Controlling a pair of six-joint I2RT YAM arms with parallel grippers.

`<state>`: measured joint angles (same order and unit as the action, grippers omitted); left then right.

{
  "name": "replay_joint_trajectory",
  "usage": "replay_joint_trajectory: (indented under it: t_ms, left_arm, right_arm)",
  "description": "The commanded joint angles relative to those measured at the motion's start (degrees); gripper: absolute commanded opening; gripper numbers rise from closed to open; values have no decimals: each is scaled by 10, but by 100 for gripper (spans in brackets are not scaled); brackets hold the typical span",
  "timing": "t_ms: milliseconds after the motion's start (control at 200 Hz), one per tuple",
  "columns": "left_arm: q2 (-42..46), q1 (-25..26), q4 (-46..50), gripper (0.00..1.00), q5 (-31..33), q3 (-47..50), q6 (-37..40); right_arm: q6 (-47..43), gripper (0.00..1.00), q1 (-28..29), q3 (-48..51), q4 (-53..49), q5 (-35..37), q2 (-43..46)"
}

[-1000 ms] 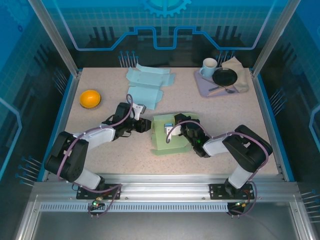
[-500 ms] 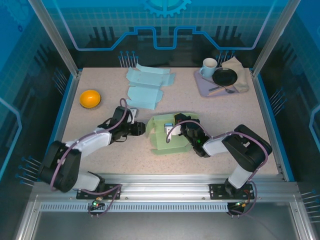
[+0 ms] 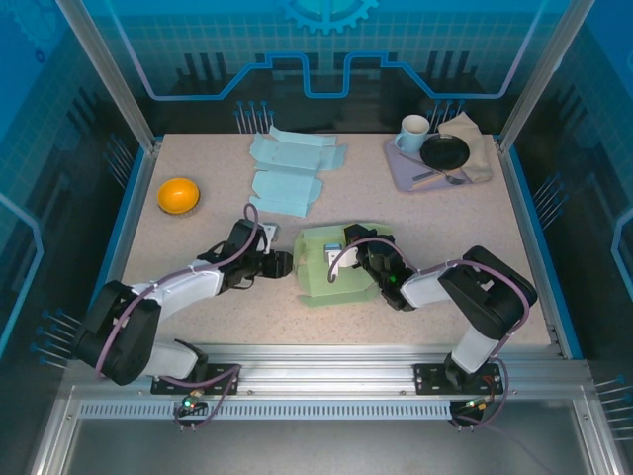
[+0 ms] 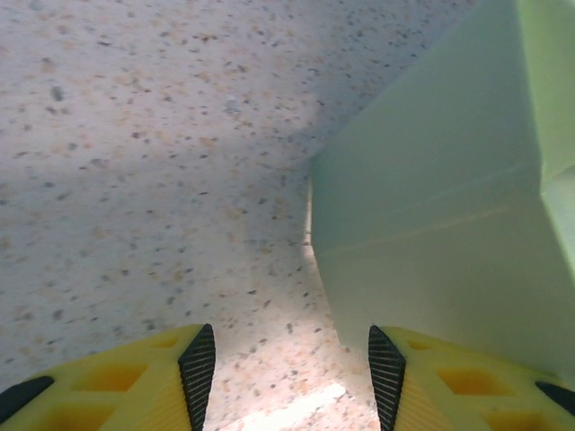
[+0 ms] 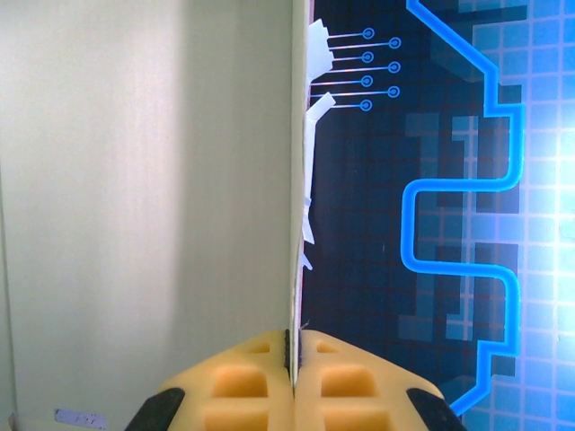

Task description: Fold the paper box

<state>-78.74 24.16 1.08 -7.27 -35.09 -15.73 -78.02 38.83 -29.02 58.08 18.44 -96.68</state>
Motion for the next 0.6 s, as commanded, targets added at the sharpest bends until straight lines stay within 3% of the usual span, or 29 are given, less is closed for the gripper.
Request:
replay_joint_trajectory:
  t_ms: [0, 305, 595]
  left_arm:
    - [-4, 15, -39, 54, -21, -7, 23]
    - [-14, 34, -110, 66, -54, 15, 93]
    - [-59, 33, -181, 69, -56, -8, 170]
  right_arm:
    - [11, 0, -3, -2, -35, -19, -16]
    - [14, 0, -4, -3, -41, -29, -9]
    - [23, 0, -7, -4, -93, -69, 17]
